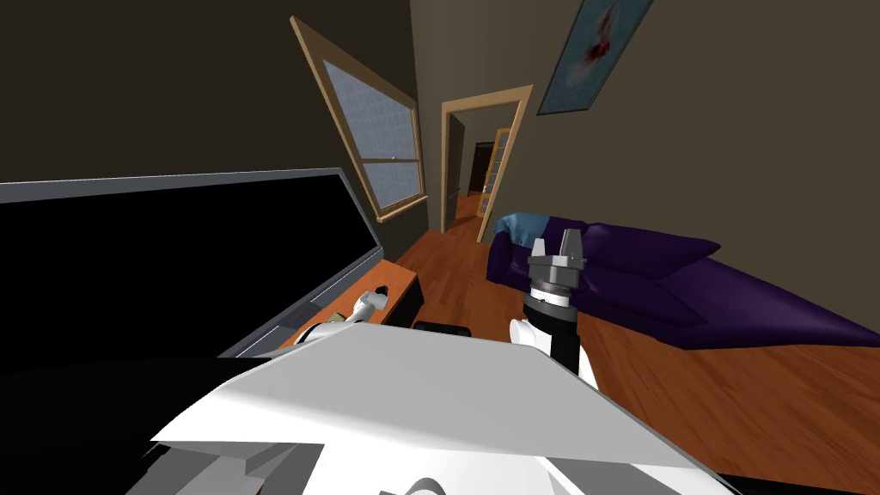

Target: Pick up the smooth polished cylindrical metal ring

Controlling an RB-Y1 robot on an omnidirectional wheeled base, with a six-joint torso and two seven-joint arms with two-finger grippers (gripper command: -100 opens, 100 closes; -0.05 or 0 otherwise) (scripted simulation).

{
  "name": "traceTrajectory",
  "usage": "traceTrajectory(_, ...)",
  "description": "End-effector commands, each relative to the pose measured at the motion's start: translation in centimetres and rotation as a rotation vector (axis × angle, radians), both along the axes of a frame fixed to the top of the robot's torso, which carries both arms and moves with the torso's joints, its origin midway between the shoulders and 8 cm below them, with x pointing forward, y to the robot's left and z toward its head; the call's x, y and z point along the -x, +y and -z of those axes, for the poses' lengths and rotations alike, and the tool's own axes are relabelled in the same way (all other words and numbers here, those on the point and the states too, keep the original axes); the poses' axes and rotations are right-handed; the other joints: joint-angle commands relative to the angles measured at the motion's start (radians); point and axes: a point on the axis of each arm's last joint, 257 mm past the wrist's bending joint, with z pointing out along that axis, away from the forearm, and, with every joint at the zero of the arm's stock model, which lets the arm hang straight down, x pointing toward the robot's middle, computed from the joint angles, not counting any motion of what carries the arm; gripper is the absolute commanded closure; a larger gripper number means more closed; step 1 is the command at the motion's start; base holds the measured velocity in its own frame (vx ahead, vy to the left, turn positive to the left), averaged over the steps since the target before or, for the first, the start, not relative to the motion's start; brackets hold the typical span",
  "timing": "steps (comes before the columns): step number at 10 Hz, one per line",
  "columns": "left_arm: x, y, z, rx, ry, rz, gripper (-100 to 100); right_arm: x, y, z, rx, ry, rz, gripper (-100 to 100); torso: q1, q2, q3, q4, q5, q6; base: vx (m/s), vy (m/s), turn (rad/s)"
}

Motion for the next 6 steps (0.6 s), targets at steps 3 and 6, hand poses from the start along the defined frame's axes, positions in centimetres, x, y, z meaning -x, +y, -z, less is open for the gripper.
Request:
traceTrajectory(3, -0.1, 0.0, -0.1, 0.0, -0.002, 0.0, 100, 0.0, 0.0, 0.0, 0.0, 0.0, 0.0, 0, 0.0, -0.001, -0.001, -0.001, 0.0, 0.0, 0.0, 0.0, 0.0)
traceTrajectory(6, -1.1, -1.2, -0.2, 0.0, -0.003, 0.042, 100, 0.0, 0.0, 0.0, 0.0, 0.0, 0.0, 0, 0.0, -0.001, -0.001, -0.001, 0.0, 0.0, 0.014, -0.001, 0.108)
